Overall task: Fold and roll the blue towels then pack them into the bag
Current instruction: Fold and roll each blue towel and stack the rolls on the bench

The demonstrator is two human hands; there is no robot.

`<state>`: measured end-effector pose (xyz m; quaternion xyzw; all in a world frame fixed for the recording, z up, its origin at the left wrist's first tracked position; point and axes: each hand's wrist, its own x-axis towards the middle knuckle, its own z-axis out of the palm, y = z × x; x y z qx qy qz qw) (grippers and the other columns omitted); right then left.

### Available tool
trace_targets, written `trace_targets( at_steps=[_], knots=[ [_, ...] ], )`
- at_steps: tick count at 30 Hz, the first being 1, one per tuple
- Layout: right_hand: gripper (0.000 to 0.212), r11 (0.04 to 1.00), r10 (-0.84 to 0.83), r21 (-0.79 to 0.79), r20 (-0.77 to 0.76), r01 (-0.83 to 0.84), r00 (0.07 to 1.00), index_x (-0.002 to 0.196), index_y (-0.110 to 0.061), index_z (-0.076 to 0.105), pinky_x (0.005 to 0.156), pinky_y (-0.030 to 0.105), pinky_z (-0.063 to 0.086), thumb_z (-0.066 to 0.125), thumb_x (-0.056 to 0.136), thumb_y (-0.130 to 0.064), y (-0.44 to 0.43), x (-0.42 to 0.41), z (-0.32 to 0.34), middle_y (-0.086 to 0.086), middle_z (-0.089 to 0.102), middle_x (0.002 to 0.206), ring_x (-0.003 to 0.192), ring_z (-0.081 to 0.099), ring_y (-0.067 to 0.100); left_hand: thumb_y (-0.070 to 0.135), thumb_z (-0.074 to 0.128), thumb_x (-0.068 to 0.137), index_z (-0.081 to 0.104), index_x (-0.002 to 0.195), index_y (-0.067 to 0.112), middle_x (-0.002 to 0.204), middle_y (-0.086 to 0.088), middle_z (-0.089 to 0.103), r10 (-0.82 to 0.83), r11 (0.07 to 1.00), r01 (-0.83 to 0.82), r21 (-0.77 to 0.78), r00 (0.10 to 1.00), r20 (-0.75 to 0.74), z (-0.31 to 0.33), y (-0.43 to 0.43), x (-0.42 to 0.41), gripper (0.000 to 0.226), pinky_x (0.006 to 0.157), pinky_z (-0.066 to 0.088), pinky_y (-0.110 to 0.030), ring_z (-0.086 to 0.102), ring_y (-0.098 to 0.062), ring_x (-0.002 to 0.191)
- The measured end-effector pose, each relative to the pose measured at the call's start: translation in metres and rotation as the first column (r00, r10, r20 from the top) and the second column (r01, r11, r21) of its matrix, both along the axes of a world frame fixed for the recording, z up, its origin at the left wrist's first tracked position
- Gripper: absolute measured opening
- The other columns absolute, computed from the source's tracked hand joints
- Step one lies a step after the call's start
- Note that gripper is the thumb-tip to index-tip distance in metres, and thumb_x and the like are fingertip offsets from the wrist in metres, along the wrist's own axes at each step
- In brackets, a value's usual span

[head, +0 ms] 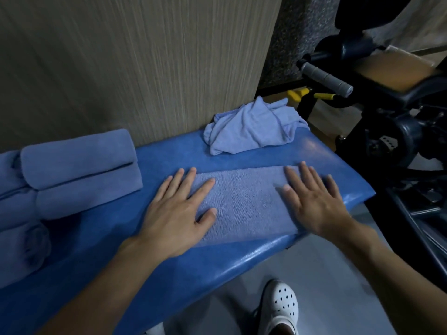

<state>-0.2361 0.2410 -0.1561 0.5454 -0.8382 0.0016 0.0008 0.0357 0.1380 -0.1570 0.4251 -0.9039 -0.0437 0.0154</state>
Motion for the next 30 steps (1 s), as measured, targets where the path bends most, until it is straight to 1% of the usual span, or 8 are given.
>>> trace_targets(
  at_steps=[5,8,13,17,19,23,27,30],
  knots=[
    [0.051,0.992,-0.008,-0.125,-0.102,-0.005,0.995,0.134,-0.022,0.049,0.094,0.049,0.036,0.028,0.097,-0.052,0.010,0.043,0.028,0.009,0.050,0.134,0.122,0.047,0.032,0.066,-0.005,0.081,0.001,0.154,0.045,0.165,0.002,-0.001,-0.004,1.000,0.003,0.020,1.000,0.026,0.007,0.000,0.003,0.076,0.122,0.000,-0.038,0.000,-0.019,0.151],
    [0.043,0.995,0.060,-0.080,0.041,-0.057,0.997,0.117,-0.026,0.053,0.087,0.042,0.041,0.030,0.094,-0.054,0.020,0.072,0.033,0.001,0.049,0.109,0.103,0.052,0.025,0.059,-0.011,0.081,0.006,0.154,0.044,0.164,0.002,0.010,0.005,1.000,-0.005,0.009,0.999,0.046,0.014,0.003,0.011,0.076,0.119,0.008,-0.035,0.011,-0.019,0.148],
    [0.058,0.985,0.168,-0.038,0.026,-0.167,0.985,0.131,-0.029,0.050,0.103,0.044,0.032,0.014,0.095,-0.059,0.015,0.082,0.024,0.000,0.050,0.130,0.120,0.047,0.025,0.054,0.002,0.096,0.009,0.155,0.037,0.159,0.002,0.021,0.036,0.999,-0.035,-0.009,0.977,0.210,0.034,0.026,0.034,0.062,0.112,0.021,-0.034,0.025,-0.018,0.142],
    [0.055,0.978,0.204,-0.051,-0.013,-0.204,0.979,0.120,-0.026,0.059,0.091,0.045,0.037,0.023,0.092,-0.057,0.016,0.100,0.029,0.002,0.050,0.130,0.118,0.048,0.027,0.042,0.027,0.095,0.063,0.108,0.026,0.135,-0.002,0.048,-0.038,0.996,0.042,-0.076,0.998,0.047,0.045,0.038,0.050,0.041,0.089,0.043,-0.038,0.049,-0.023,0.118],
    [0.057,0.974,0.227,-0.036,0.039,-0.226,0.973,0.122,-0.029,0.056,0.089,0.042,0.037,0.018,0.092,-0.059,0.018,0.108,0.029,-0.002,0.048,0.127,0.114,0.048,0.024,0.036,0.035,0.098,0.061,0.119,0.025,0.155,0.003,0.033,-0.101,0.993,0.108,0.051,0.988,-0.116,0.041,0.036,0.054,0.035,0.104,0.041,-0.039,0.036,-0.017,0.138],
    [0.059,0.965,0.263,-0.018,0.065,-0.262,0.963,0.128,-0.030,0.052,0.100,0.045,0.034,0.017,0.091,-0.061,0.026,0.113,0.024,-0.004,0.047,0.134,0.123,0.045,0.022,0.052,-0.003,0.084,0.022,0.152,0.035,0.163,0.013,0.008,-0.163,0.969,0.153,0.194,0.986,0.038,0.041,0.046,0.050,0.075,0.119,0.019,-0.032,0.008,-0.007,0.148],
    [0.055,0.946,0.323,-0.039,0.079,-0.321,0.943,0.119,-0.034,0.054,0.101,0.043,0.029,0.015,0.092,-0.060,0.030,0.108,0.030,-0.012,0.047,0.126,0.122,0.043,0.017,0.044,0.024,0.102,0.033,0.145,0.036,0.152,0.014,0.026,-0.216,0.957,0.181,0.226,0.966,0.140,0.057,0.053,0.053,0.044,0.111,0.030,-0.034,0.029,-0.012,0.134],
    [0.052,0.954,0.290,-0.110,0.101,-0.279,0.952,0.121,-0.026,0.056,0.103,0.046,0.031,0.024,0.093,-0.056,0.025,0.103,0.031,-0.005,0.049,0.132,0.129,0.041,0.021,0.036,0.037,0.102,0.043,0.141,0.032,0.141,0.013,0.038,-0.167,0.960,0.179,0.215,0.983,-0.072,0.058,0.045,0.050,0.040,0.107,0.035,-0.034,0.038,-0.012,0.125]
  ],
)
